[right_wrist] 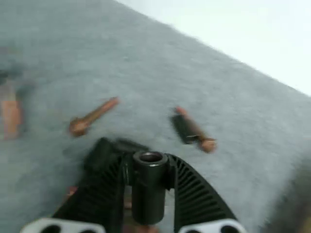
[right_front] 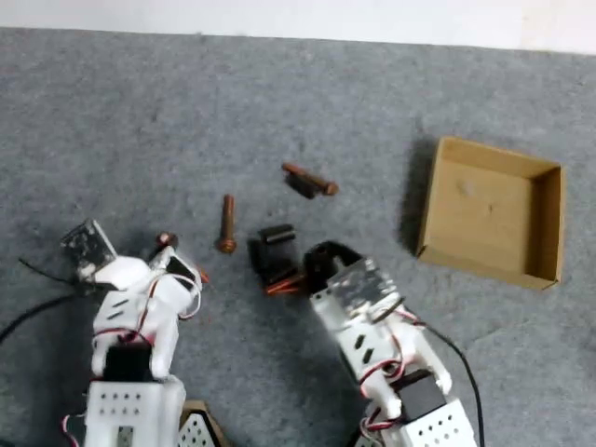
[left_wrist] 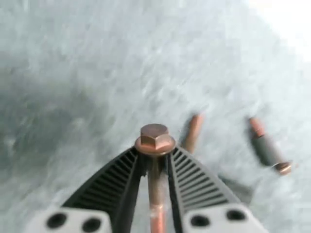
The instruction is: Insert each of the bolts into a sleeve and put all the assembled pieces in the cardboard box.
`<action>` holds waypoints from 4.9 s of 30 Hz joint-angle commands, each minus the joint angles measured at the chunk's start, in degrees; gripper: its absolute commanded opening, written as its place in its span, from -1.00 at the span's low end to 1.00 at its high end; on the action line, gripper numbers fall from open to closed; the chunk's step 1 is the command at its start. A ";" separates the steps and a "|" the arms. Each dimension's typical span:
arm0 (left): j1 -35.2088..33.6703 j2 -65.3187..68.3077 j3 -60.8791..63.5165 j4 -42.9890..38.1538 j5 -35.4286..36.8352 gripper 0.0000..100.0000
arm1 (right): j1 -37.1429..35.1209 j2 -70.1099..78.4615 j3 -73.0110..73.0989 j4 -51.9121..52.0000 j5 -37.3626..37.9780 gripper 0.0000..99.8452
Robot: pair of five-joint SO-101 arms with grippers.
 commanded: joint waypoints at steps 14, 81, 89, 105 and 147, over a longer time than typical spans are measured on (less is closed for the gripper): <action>11.82 -8.66 -2.15 -2.11 0.44 -0.99 | -7.78 19.65 7.43 -18.77 10.20 -0.99; 23.87 -8.75 1.71 -16.00 6.95 -0.99 | -5.67 25.01 7.52 -30.64 18.64 -0.99; 23.96 -8.75 1.71 -14.59 6.95 -0.99 | -5.67 25.10 7.52 -30.64 18.64 -0.99; 26.15 -8.75 1.71 -12.48 4.57 -0.99 | -5.58 25.10 7.52 -30.64 18.64 -0.99; 7.78 -8.75 1.27 -12.13 10.90 -0.63 | 11.03 25.01 7.69 -39.69 10.81 -0.99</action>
